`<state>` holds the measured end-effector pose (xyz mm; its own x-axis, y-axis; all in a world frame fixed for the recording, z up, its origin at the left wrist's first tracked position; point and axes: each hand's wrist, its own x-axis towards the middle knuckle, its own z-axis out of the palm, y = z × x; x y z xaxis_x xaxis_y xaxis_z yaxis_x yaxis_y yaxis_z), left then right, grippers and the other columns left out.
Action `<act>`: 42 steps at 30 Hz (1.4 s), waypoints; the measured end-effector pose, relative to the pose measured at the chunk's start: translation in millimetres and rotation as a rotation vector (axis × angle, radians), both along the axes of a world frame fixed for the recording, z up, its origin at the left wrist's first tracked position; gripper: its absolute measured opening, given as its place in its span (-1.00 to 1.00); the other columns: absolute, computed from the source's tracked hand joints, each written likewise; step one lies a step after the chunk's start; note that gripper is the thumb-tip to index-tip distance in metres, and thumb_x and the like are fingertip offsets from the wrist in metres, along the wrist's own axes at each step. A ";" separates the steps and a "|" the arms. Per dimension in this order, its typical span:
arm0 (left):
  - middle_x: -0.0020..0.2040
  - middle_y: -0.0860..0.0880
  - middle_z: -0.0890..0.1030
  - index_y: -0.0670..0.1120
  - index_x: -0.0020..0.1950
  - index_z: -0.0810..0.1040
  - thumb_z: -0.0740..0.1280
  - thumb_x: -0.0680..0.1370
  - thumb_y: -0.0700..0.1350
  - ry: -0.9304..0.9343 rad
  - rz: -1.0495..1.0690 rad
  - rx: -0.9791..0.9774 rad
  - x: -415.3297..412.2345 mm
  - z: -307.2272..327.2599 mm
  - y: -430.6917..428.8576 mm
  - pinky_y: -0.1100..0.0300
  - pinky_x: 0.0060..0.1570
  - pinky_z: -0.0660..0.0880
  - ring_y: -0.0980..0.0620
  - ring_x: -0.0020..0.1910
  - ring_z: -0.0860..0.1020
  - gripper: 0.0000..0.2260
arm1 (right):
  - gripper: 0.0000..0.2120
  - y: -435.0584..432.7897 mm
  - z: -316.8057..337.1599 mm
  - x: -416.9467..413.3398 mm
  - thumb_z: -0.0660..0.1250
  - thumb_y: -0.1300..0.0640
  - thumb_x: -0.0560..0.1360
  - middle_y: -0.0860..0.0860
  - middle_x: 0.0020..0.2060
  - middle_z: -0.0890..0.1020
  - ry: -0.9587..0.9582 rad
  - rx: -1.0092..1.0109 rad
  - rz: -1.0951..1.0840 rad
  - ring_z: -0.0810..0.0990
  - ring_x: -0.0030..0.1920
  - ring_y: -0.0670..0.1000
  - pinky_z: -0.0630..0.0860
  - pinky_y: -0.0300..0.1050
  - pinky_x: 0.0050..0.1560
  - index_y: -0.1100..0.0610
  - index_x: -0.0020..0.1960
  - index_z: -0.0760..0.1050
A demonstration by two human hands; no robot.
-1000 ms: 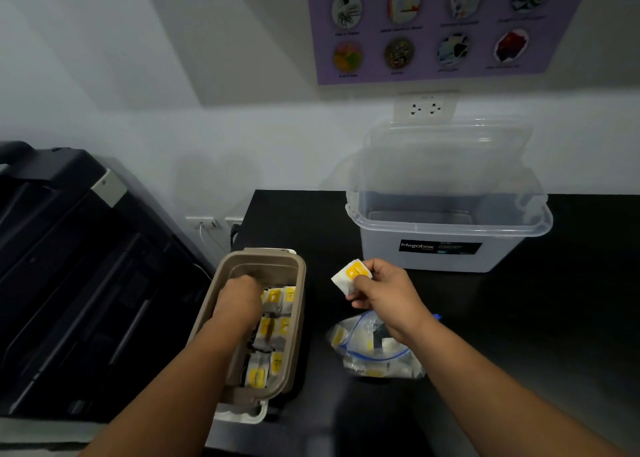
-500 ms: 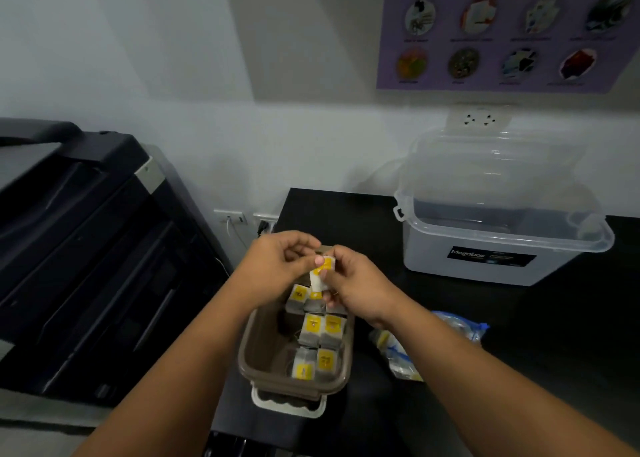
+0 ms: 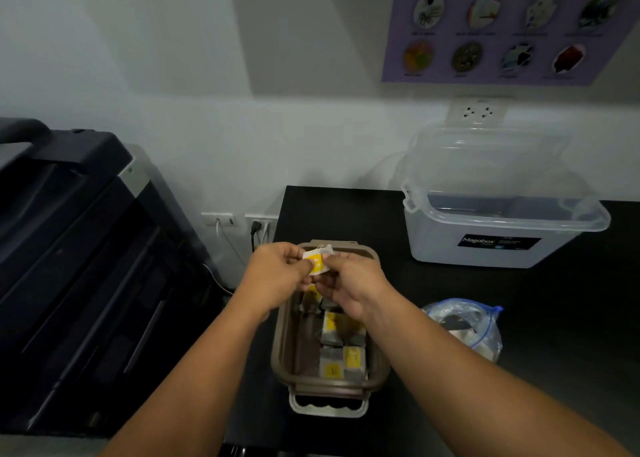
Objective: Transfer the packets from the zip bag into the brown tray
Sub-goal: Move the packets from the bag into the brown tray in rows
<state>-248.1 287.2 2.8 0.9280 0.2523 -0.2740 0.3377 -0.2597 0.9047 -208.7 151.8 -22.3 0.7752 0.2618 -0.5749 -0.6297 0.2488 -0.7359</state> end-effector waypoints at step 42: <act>-0.22 0.13 0.62 0.03 0.04 0.61 0.42 0.55 -0.08 -0.193 -0.053 0.469 -12.9 -20.3 36.1 0.21 -0.11 0.60 0.21 -0.22 0.59 -0.92 | -0.75 26.4 -42.3 16.1 0.39 0.23 0.57 0.04 -0.02 0.72 -0.292 -1.043 0.301 0.72 -0.02 0.09 0.70 0.13 0.07 -0.10 -0.17 0.57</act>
